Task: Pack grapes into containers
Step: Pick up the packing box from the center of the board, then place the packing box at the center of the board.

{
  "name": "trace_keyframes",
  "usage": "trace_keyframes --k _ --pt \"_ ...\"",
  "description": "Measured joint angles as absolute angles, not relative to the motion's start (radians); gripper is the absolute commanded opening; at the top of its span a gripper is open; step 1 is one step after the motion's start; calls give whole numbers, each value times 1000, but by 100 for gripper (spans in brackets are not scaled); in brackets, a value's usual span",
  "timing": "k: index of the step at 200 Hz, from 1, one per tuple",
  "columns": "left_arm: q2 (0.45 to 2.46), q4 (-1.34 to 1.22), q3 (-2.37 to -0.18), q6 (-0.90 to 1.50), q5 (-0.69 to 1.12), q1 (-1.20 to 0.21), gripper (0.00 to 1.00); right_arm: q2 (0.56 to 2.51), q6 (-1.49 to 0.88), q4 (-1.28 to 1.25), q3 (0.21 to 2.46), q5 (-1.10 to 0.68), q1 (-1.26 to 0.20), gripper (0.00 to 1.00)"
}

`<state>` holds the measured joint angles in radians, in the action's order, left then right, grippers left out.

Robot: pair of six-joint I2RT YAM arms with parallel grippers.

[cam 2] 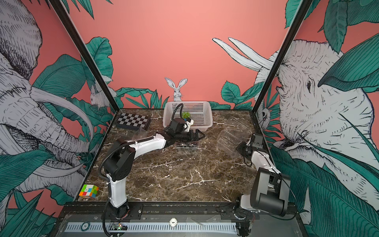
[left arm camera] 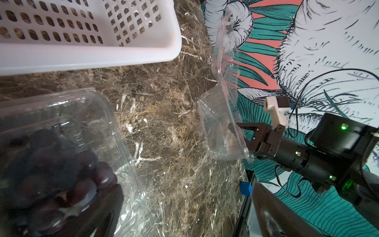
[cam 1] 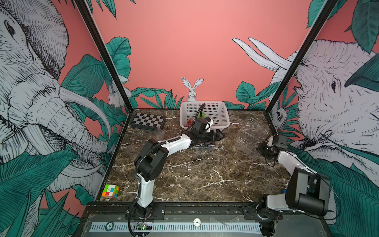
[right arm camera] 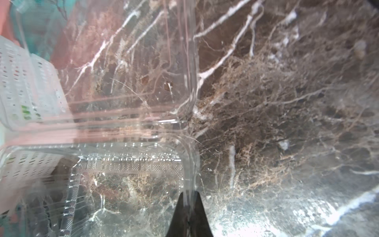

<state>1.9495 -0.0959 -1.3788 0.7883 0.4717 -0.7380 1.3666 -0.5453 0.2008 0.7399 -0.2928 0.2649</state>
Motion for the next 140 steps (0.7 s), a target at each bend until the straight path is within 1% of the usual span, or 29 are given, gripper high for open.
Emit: trace_keyframes --k 46,84,106,140 --pt "1930 -78 -1379 765 456 -726 99 1260 -477 191 779 -237 155 2" --pt "1870 -73 -1378 751 446 -686 99 1262 -390 138 815 -192 45 1" --pt "1846 -75 -1365 751 439 -660 99 1322 -345 136 836 -166 1 1" --pt "1843 -80 -1332 759 433 -644 99 1494 -304 142 892 -133 -22 4"
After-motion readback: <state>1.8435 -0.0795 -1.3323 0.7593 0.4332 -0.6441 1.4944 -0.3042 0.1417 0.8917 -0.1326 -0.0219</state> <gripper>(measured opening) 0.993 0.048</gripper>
